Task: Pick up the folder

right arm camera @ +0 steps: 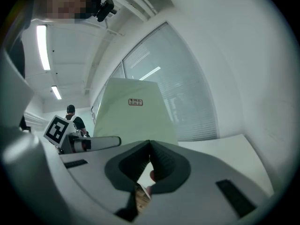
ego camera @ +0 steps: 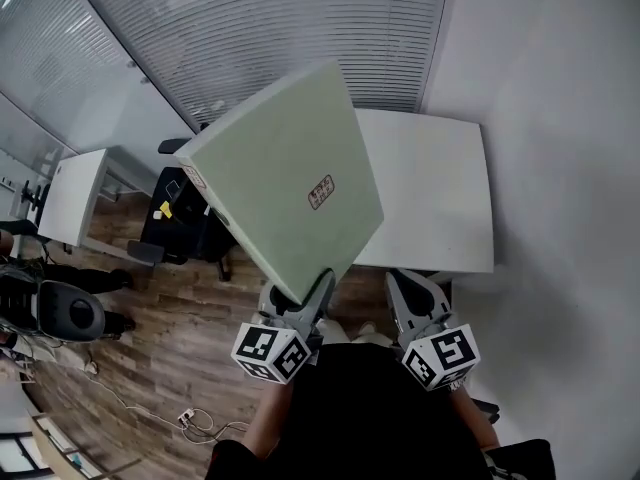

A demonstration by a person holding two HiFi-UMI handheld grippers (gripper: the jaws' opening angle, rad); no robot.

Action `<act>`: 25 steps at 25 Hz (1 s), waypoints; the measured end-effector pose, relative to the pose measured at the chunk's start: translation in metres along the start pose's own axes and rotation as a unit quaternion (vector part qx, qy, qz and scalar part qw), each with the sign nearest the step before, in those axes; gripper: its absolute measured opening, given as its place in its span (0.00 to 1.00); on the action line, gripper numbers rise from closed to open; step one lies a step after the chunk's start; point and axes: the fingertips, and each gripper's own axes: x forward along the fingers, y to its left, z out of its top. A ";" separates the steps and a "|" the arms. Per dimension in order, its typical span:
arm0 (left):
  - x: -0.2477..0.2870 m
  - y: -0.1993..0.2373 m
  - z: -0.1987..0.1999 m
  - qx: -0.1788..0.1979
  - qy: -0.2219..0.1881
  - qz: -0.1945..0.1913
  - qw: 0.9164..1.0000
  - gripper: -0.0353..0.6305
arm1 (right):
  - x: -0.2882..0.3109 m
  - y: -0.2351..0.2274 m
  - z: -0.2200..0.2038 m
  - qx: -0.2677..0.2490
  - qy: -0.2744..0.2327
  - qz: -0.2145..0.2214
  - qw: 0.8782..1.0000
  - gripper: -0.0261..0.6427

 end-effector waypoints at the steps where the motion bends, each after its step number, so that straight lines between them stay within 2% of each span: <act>1: -0.002 -0.003 -0.001 0.013 0.000 0.006 1.000 0.45 | -0.003 0.000 0.001 -0.002 -0.002 0.000 1.000 0.04; 4: -0.005 -0.007 0.001 0.040 0.002 0.013 0.999 0.45 | -0.002 0.007 0.004 -0.010 -0.007 0.002 1.000 0.04; 13: -0.006 -0.008 0.004 0.030 -0.002 0.003 1.000 0.45 | -0.001 0.026 0.010 -0.025 -0.011 0.016 1.000 0.04; 21: -0.011 -0.023 0.005 0.038 0.003 0.003 0.999 0.45 | -0.016 0.030 0.018 -0.032 -0.017 0.028 0.999 0.04; 25: -0.015 -0.039 -0.007 0.045 0.004 0.002 0.999 0.45 | -0.034 0.024 0.009 -0.026 -0.024 0.031 0.999 0.04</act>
